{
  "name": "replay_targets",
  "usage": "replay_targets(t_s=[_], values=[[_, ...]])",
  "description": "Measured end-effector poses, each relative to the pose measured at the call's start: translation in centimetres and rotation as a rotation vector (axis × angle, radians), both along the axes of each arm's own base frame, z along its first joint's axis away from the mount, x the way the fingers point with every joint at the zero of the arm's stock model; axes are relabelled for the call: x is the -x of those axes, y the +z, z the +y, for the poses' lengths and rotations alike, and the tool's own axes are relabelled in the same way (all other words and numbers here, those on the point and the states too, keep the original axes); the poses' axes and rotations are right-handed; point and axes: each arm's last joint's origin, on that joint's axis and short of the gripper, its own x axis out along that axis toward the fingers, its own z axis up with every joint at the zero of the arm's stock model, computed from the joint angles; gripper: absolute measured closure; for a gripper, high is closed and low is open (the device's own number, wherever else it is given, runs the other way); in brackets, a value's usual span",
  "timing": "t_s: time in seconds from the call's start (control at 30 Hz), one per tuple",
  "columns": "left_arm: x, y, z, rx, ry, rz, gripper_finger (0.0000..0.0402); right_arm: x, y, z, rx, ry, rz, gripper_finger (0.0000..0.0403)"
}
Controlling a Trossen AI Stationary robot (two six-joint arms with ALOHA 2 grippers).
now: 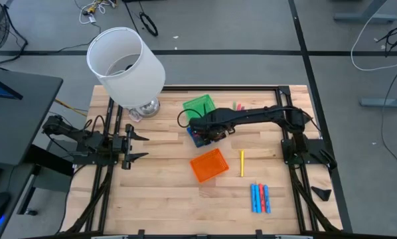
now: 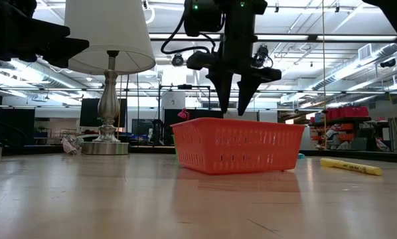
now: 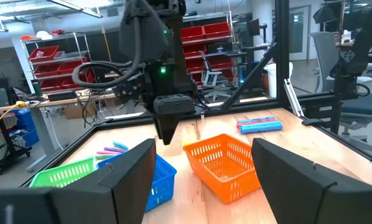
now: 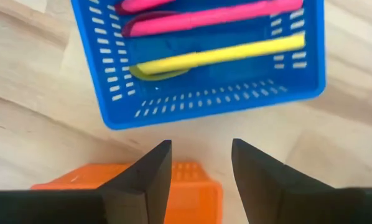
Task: Pick & Place Markers
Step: Put the yellow pen into the blue bin
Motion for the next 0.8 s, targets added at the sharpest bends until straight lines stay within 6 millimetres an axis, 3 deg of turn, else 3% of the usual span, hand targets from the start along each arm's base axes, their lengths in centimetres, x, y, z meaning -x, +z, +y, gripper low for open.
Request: replay_targets(t_s=[0.3, 0.8], values=[[0.0, 0.0, 0.0, 0.001, 0.0, 0.0, 0.0129, 0.4, 0.1, 2.3, -0.009, -0.1, -0.016, 0.0236], [0.0, 0.0, 0.0, 0.0, 0.0, 0.0, 0.0129, 7.2, -2.0, 6.6, -0.058, -0.329, 0.052, 0.0236]])
